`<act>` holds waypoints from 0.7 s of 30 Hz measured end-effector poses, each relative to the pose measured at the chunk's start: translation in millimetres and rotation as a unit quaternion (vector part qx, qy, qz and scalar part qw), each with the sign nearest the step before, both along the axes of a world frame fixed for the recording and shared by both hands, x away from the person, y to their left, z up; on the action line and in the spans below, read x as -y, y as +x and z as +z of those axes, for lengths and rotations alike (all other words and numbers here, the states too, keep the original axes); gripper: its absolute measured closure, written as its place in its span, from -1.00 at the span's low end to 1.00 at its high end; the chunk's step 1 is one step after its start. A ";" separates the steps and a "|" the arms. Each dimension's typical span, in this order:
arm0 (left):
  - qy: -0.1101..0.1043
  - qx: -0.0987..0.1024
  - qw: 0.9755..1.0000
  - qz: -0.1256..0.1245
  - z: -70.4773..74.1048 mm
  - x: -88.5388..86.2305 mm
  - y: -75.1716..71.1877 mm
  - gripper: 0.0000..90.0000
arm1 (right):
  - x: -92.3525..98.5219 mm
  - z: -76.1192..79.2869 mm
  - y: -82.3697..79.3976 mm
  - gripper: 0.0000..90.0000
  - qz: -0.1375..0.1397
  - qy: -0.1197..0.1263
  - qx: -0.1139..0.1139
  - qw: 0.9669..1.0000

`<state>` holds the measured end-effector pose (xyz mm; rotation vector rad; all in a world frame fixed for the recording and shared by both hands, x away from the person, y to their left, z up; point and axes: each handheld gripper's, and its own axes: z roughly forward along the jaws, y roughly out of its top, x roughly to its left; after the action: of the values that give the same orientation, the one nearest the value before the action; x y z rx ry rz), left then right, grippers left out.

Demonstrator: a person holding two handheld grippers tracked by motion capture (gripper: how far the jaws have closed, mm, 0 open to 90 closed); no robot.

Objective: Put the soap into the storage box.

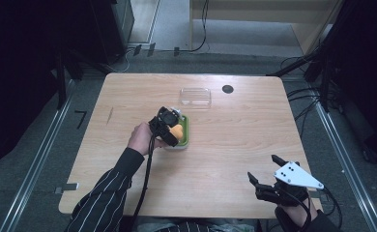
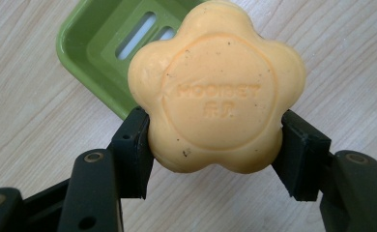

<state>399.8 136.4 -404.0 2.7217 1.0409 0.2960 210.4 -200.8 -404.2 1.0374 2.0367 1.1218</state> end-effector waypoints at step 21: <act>0.001 -0.008 1.000 0.004 -4.9 -3.0 17.8 -0.13 | -0.5 0.3 -0.4 -0.70 0.000 -0.002 0.002 1.000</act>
<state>417.6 139.5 -408.9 2.7258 1.0575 0.2764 210.0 -200.3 -403.9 1.0325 2.0349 1.1183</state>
